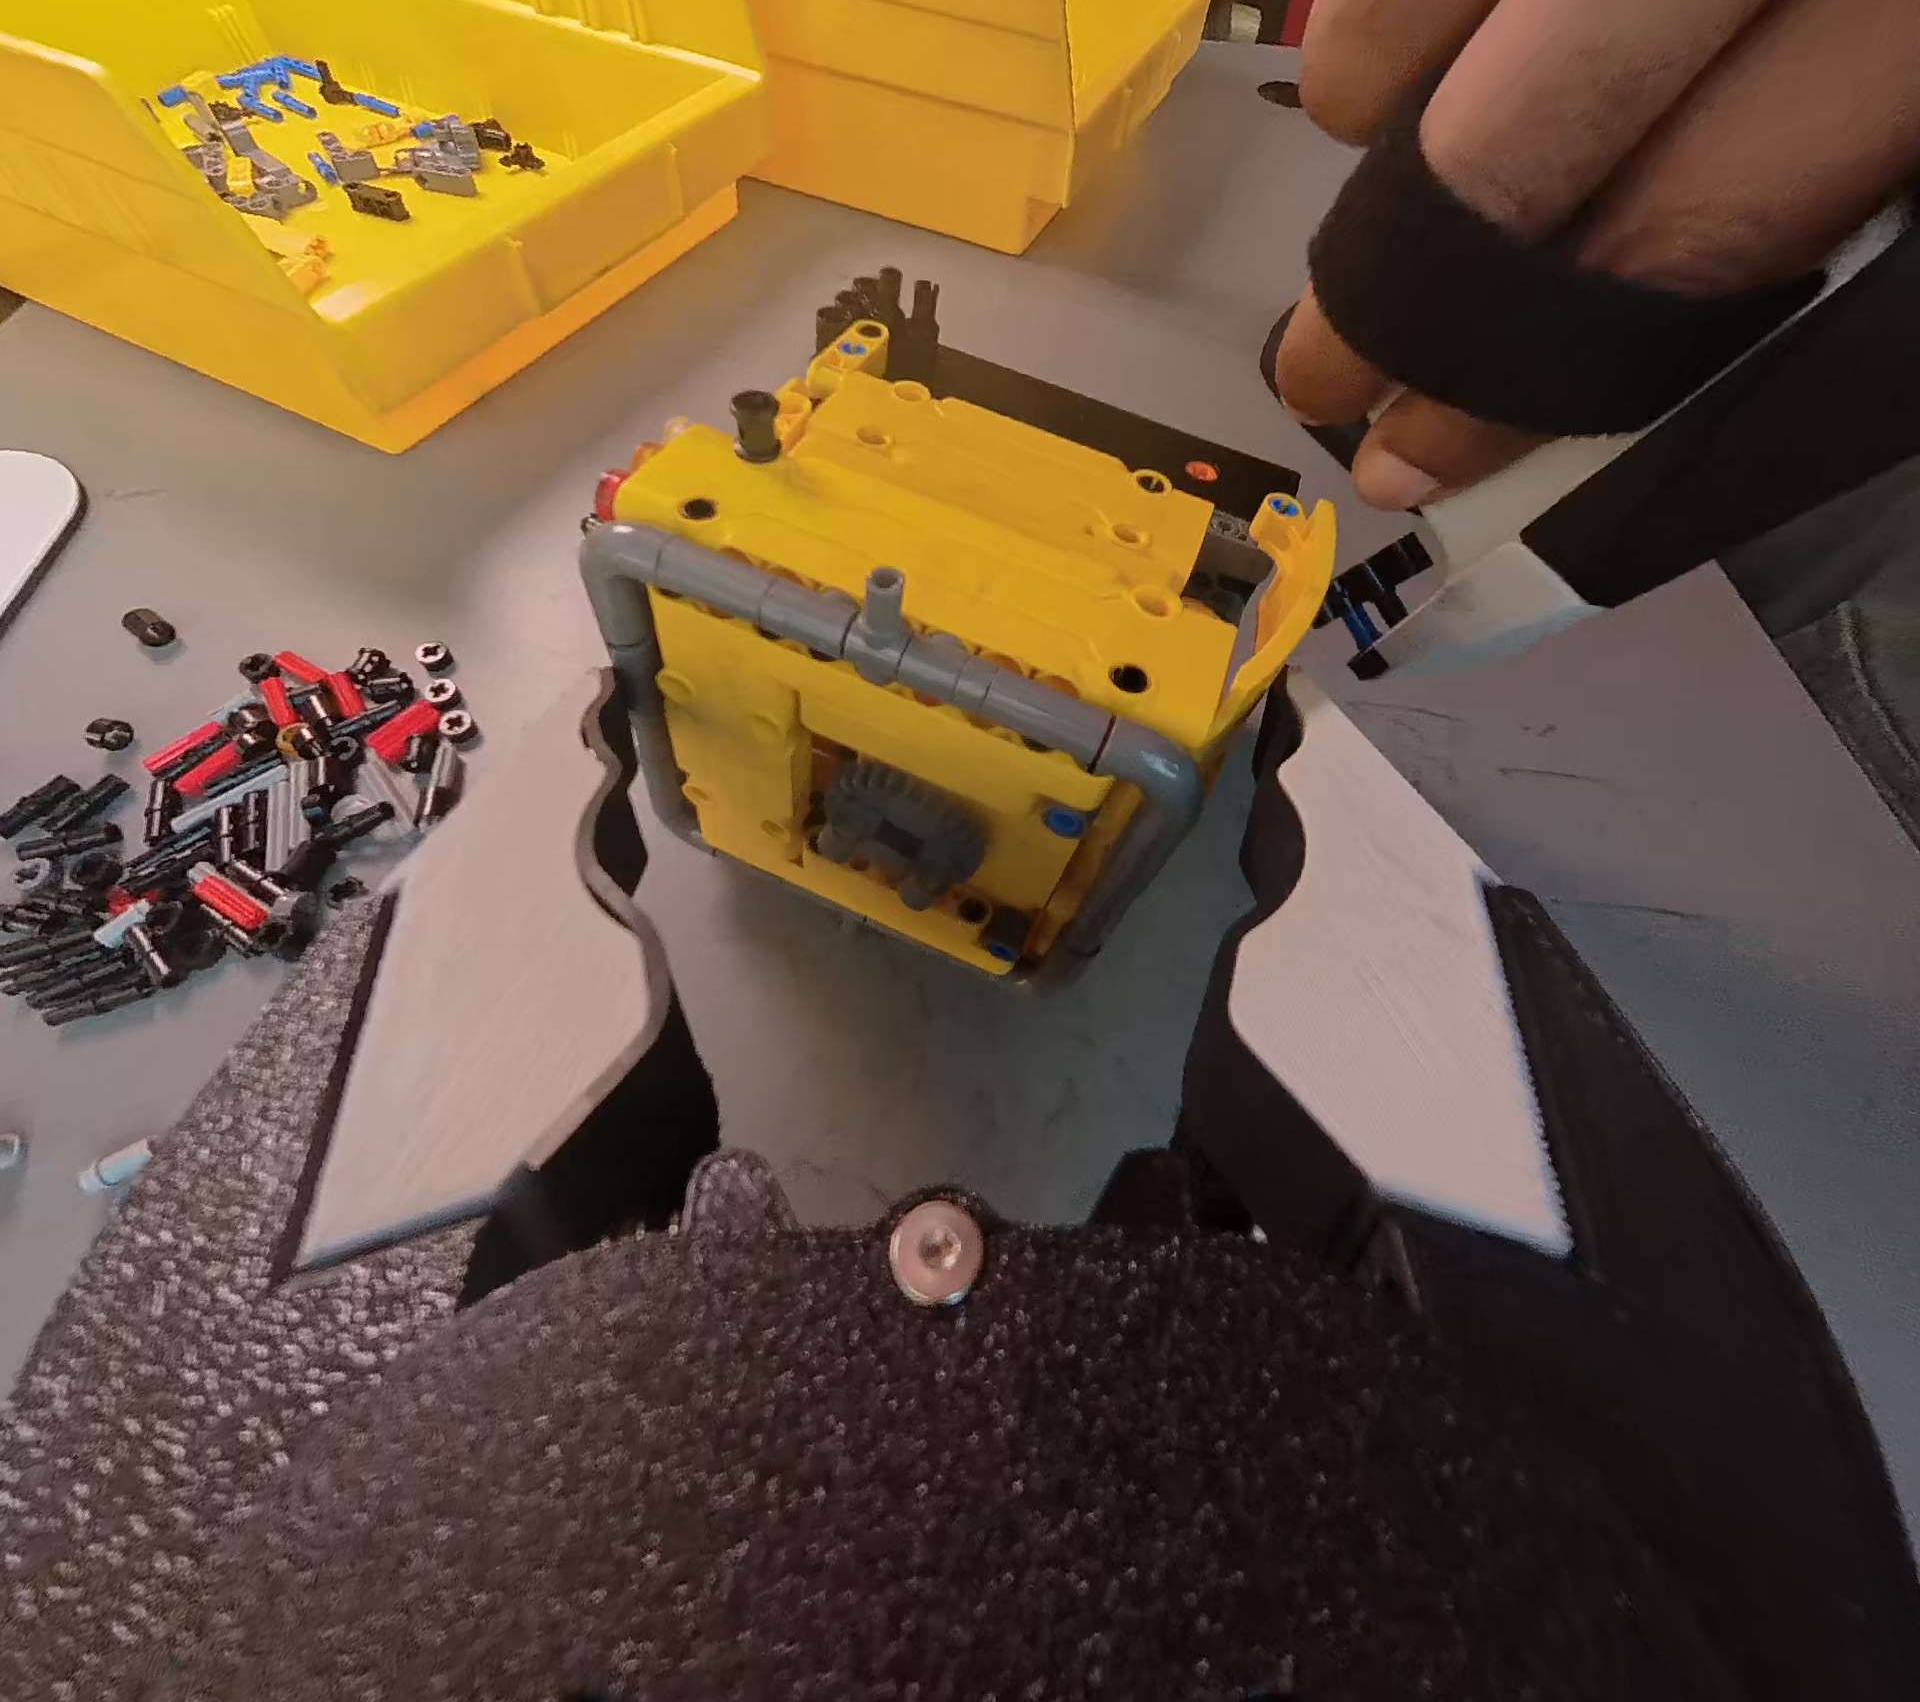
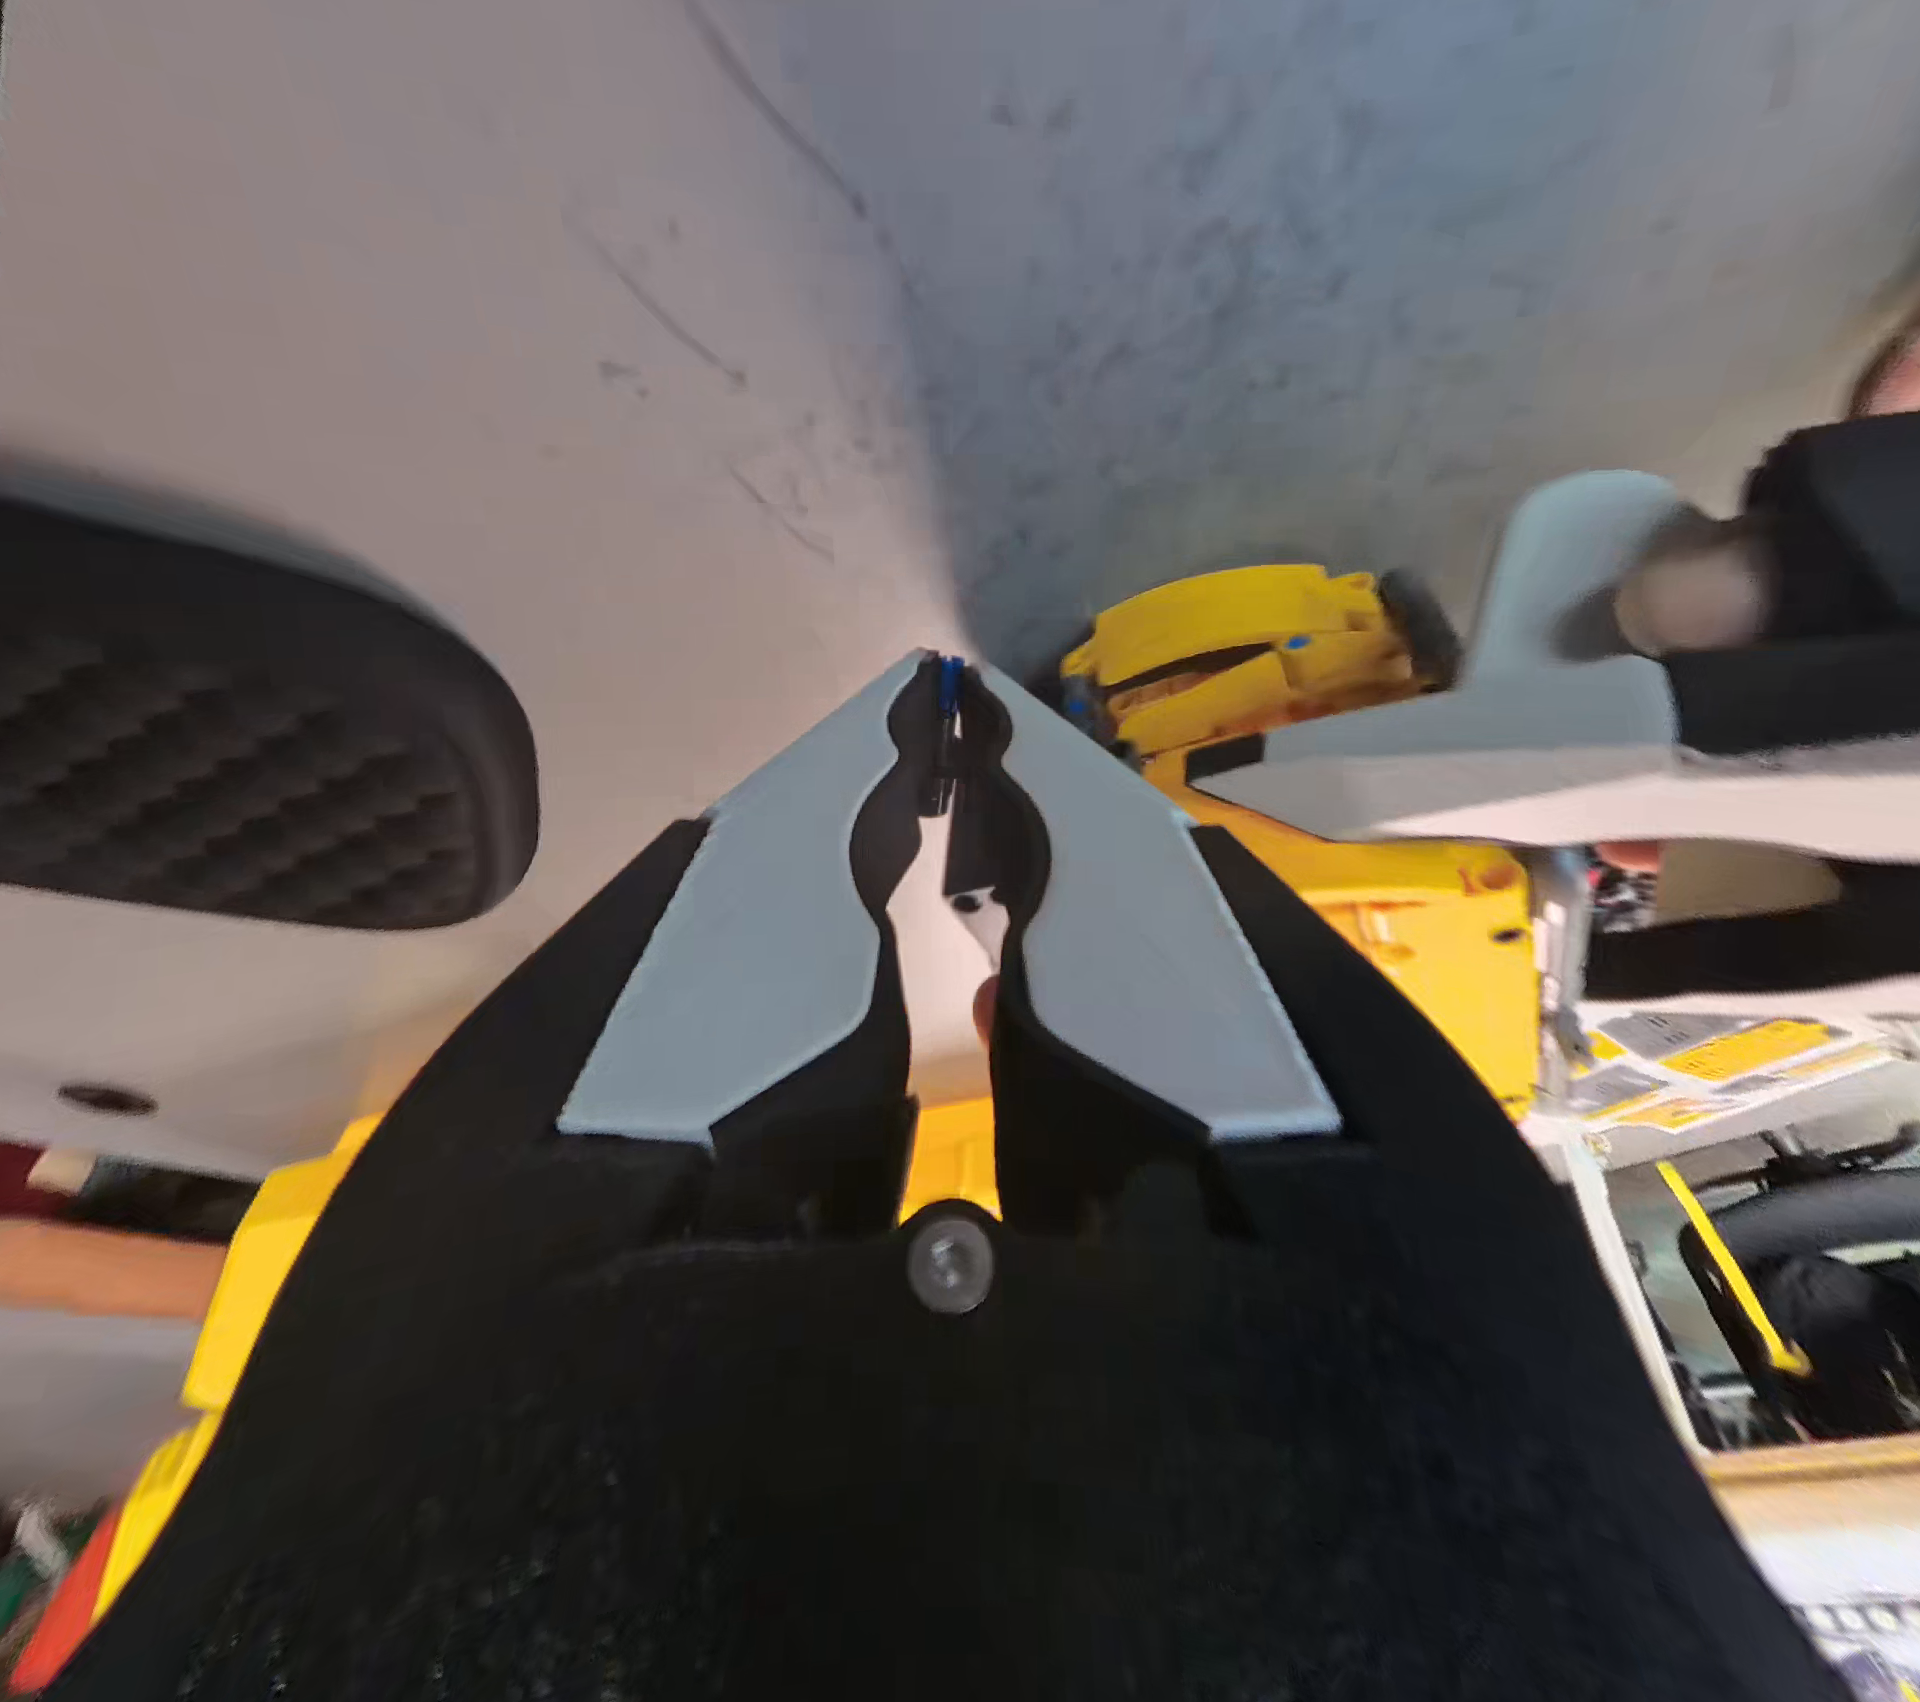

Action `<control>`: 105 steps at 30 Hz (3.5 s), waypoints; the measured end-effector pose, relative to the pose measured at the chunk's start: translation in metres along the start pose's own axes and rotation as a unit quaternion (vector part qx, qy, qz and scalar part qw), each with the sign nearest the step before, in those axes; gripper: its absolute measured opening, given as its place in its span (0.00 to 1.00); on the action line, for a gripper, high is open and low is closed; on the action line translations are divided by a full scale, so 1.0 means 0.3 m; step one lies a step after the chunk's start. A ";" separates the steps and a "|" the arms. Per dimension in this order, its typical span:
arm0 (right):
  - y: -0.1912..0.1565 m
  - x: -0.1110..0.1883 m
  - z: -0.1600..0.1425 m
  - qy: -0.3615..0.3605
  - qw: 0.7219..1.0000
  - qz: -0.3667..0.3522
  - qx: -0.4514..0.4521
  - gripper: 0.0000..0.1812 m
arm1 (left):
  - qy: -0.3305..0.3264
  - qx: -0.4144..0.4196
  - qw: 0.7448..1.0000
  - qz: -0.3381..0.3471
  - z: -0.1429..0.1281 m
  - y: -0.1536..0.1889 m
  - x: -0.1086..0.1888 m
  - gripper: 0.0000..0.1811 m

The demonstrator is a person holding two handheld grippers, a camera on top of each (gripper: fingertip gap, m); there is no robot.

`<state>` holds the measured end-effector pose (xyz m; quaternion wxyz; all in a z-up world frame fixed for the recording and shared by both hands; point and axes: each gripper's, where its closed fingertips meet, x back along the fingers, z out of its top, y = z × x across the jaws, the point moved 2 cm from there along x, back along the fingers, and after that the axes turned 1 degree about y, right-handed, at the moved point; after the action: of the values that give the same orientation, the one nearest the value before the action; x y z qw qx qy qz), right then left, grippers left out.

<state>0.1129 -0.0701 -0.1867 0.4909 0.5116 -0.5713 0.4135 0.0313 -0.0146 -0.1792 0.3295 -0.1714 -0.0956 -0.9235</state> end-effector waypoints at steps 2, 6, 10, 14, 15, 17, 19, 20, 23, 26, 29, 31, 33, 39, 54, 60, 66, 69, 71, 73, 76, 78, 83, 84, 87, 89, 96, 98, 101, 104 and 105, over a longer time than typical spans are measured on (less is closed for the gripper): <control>0.041 0.042 0.009 0.036 0.999 -0.021 -0.022 0.00 | -0.001 -0.001 1.000 0.000 -0.001 0.000 0.002 0.65; 0.065 0.129 0.011 0.110 0.990 -0.040 -0.075 0.01 | -0.001 -0.003 1.000 0.000 -0.002 0.001 0.004 0.65; 0.088 0.218 0.042 0.263 0.946 -0.091 -0.165 0.02 | 0.006 -0.021 1.000 0.000 0.000 0.002 0.028 0.64; 0.120 0.365 0.027 0.446 0.839 -0.170 -0.262 0.02 | 0.053 -0.052 0.997 0.010 0.057 -0.005 0.112 0.58; 0.123 0.411 0.021 0.497 0.799 -0.184 -0.284 0.02 | 0.078 -0.058 0.995 0.007 0.087 0.005 0.140 0.52; 0.121 0.504 0.004 0.601 0.707 -0.205 -0.312 0.02 | 0.143 -0.051 0.987 -0.044 0.167 0.073 0.196 0.40; 0.109 0.570 -0.020 0.684 0.618 -0.216 -0.322 0.02 | 0.206 -0.023 0.969 -0.135 0.251 0.179 0.247 0.29; 0.097 0.591 -0.024 0.717 0.583 -0.212 -0.318 0.02 | 0.234 -0.007 0.957 -0.172 0.289 0.223 0.267 0.25; 0.068 0.618 -0.016 0.780 0.516 -0.203 -0.290 0.02 | 0.278 0.032 0.926 -0.254 0.358 0.318 0.297 0.21; 0.059 0.611 0.003 0.807 0.492 -0.191 -0.266 0.02 | 0.285 0.050 0.910 -0.298 0.371 0.369 0.295 0.18; 0.056 0.592 0.025 0.811 0.499 -0.177 -0.251 0.02 | 0.287 0.065 0.901 -0.319 0.371 0.387 0.292 0.09; 0.059 0.574 0.028 0.802 0.512 -0.180 -0.250 0.02 | 0.270 0.057 0.907 -0.318 0.355 0.394 0.279 0.06; 0.060 0.565 0.019 0.798 0.518 -0.176 -0.253 0.02 | 0.264 0.053 0.913 -0.306 0.349 0.389 0.271 0.06; 0.092 0.498 -0.055 0.710 0.580 -0.230 -0.326 0.02 | 0.225 -0.002 0.959 -0.172 0.309 0.316 0.210 0.03; 0.054 0.403 -0.107 0.532 0.668 -0.315 -0.415 0.10 | 0.150 -0.045 0.987 -0.030 0.261 0.260 0.131 0.02; 0.043 0.375 -0.113 0.421 0.712 -0.362 -0.431 0.05 | 0.125 -0.063 0.990 -0.005 0.243 0.265 0.105 0.02; 0.029 0.391 -0.115 0.460 0.688 -0.332 -0.453 0.04 | 0.138 -0.067 0.988 -0.007 0.260 0.283 0.111 0.02; 0.024 0.393 -0.122 0.501 0.661 -0.312 -0.464 0.03 | 0.145 -0.059 0.987 -0.019 0.267 0.286 0.113 0.02; 0.022 0.385 -0.119 0.517 0.651 -0.305 -0.465 0.03 | 0.142 -0.049 0.988 -0.032 0.262 0.291 0.107 0.07; 0.021 0.376 -0.100 0.528 0.650 -0.298 -0.458 0.03 | 0.136 -0.039 0.989 -0.043 0.254 0.296 0.097 0.08; 0.021 0.360 -0.092 0.521 0.659 -0.297 -0.454 0.03 | 0.122 -0.043 0.990 -0.050 0.239 0.305 0.084 0.06; 0.016 0.352 -0.088 0.518 0.665 -0.294 -0.450 0.03 | 0.114 -0.055 0.991 -0.047 0.231 0.309 0.077 0.04; 0.000 0.319 -0.082 0.486 0.695 -0.286 -0.446 0.04 | 0.082 -0.104 0.991 -0.019 0.200 0.310 0.051 0.03; -0.003 0.311 -0.079 0.477 0.703 -0.286 -0.444 0.04 | 0.074 -0.116 0.990 -0.012 0.192 0.309 0.046 0.03; -0.013 0.289 -0.073 0.443 0.732 -0.287 -0.431 0.05 | 0.053 -0.138 0.989 -0.004 0.173 0.312 0.032 0.03; -0.021 0.274 -0.069 0.412 0.759 -0.289 -0.412 0.05 | 0.039 -0.152 0.988 0.000 0.160 0.315 0.022 0.03; -0.021 0.257 -0.067 0.313 0.838 -0.290 -0.341 0.04 | 0.022 -0.156 0.987 0.007 0.148 0.315 0.008 0.03; -0.020 0.259 -0.065 0.296 0.852 -0.285 -0.323 0.03 | 0.024 -0.147 0.989 0.004 0.148 0.313 0.009 0.03; -0.006 0.274 -0.075 0.299 0.851 -0.279 -0.331 0.03 | 0.035 -0.146 0.988 0.017 0.161 0.298 0.017 0.03; 0.003 0.281 -0.100 0.326 0.839 -0.260 -0.350 0.02 | 0.039 -0.141 0.989 0.025 0.165 0.279 0.026 0.06; 0.005 0.278 -0.111 0.331 0.835 -0.257 -0.356 0.02 | 0.039 -0.142 0.989 0.029 0.165 0.271 0.029 0.08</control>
<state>0.1164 -0.0522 -0.0987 0.8873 0.2627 -0.3305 0.1854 0.0897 -0.0675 -0.1251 0.3324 -0.1826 0.0542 -0.9237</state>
